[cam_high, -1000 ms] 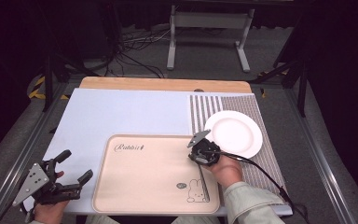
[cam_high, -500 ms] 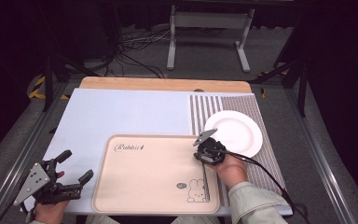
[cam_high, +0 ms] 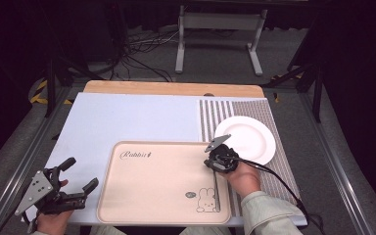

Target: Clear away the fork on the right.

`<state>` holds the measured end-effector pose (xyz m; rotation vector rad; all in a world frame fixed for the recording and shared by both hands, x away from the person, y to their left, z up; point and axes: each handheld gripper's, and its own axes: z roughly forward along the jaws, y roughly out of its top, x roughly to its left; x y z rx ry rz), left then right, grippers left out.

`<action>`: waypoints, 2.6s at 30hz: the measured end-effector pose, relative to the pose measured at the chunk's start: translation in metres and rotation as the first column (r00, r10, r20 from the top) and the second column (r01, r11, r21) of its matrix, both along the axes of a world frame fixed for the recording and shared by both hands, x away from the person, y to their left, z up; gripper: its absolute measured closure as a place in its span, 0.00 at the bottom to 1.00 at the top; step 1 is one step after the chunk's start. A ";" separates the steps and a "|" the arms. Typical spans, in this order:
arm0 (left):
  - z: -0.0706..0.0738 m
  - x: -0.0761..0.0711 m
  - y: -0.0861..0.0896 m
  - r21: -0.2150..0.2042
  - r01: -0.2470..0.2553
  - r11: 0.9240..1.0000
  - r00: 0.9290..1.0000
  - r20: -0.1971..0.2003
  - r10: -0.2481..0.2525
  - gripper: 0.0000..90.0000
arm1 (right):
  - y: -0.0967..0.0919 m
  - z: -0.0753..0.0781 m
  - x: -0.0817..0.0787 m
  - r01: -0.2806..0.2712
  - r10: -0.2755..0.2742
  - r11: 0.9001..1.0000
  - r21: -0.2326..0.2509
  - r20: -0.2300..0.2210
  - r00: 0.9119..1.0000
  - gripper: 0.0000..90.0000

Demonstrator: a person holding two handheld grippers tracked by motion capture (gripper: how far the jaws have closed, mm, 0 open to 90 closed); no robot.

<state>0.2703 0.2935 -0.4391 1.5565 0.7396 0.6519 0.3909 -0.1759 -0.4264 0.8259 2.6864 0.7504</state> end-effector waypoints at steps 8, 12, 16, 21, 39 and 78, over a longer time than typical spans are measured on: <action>0.000 -0.001 0.001 -0.002 -0.003 1.000 1.000 0.000 0.003 0.02 | -0.009 0.031 -0.010 -0.012 0.000 0.986 0.166 0.073 0.997 0.44; 0.000 -0.002 0.002 0.003 -0.006 1.000 1.000 0.000 0.006 0.02 | -0.012 0.044 -0.017 -0.030 0.004 0.973 0.229 0.114 0.993 0.28; 0.000 -0.003 0.003 0.003 -0.011 1.000 1.000 -0.003 0.011 0.02 | -0.014 0.052 -0.024 -0.050 0.009 0.964 0.260 0.156 0.988 0.16; -0.001 -0.006 0.005 0.004 -0.020 1.000 1.000 -0.003 0.020 0.02 | -0.017 0.060 -0.031 -0.065 0.010 0.954 0.292 0.186 0.982 0.10; -0.001 -0.010 0.008 0.002 -0.033 0.999 0.999 0.001 0.033 0.02 | -0.029 0.079 -0.059 -0.118 -0.004 0.931 0.346 0.332 0.943 0.06; 0.000 -0.013 0.012 -0.005 -0.054 0.999 0.999 0.000 0.054 0.02 | -0.110 0.063 -0.111 -0.009 -0.220 0.903 0.430 0.481 0.849 0.02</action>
